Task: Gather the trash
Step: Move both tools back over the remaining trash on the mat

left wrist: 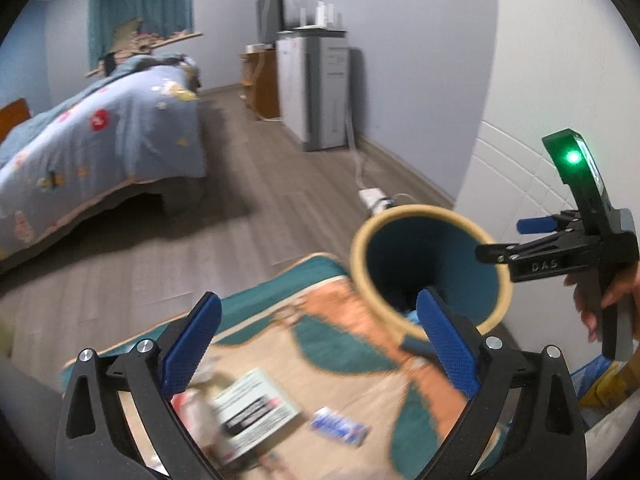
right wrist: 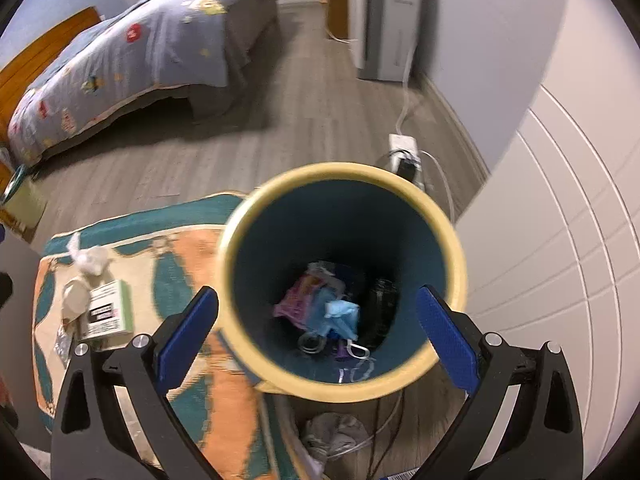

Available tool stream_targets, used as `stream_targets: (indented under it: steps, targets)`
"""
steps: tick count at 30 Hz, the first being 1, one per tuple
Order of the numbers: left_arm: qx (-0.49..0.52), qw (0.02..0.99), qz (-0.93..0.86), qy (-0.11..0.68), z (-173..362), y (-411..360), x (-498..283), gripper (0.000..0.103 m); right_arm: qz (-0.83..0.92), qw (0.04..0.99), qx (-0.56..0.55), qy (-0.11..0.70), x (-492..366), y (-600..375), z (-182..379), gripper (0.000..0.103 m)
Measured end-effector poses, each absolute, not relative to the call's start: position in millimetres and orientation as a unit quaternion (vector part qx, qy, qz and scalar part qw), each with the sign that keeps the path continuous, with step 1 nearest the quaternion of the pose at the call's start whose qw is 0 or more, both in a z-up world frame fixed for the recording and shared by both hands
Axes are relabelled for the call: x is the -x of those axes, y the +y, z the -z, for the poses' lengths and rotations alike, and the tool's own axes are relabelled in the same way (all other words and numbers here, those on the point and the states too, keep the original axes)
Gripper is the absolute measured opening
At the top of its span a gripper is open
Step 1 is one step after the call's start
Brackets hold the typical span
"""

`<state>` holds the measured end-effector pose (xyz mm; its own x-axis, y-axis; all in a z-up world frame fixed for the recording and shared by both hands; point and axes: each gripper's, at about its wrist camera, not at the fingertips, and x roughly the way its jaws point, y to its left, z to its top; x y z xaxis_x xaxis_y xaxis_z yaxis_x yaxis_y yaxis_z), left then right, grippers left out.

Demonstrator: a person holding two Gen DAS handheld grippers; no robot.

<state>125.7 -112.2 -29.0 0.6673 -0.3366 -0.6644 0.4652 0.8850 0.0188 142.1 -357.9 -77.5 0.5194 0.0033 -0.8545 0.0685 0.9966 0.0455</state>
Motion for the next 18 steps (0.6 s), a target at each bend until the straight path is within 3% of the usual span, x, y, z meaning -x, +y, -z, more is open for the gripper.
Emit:
stream_targets:
  steps: [10,18]
  targets:
    - [-0.091,0.923,0.130,0.351,9.9,-10.5,-87.0,0.097,-0.056,0.878,0.006,0.475,-118.0,-262.9,50.7,0.097]
    - [-0.007,0.927,0.075,0.366,3.6,52.8,-53.6,0.098,-0.084,0.876,-0.008,0.476,-82.5,-203.7,53.1,0.097]
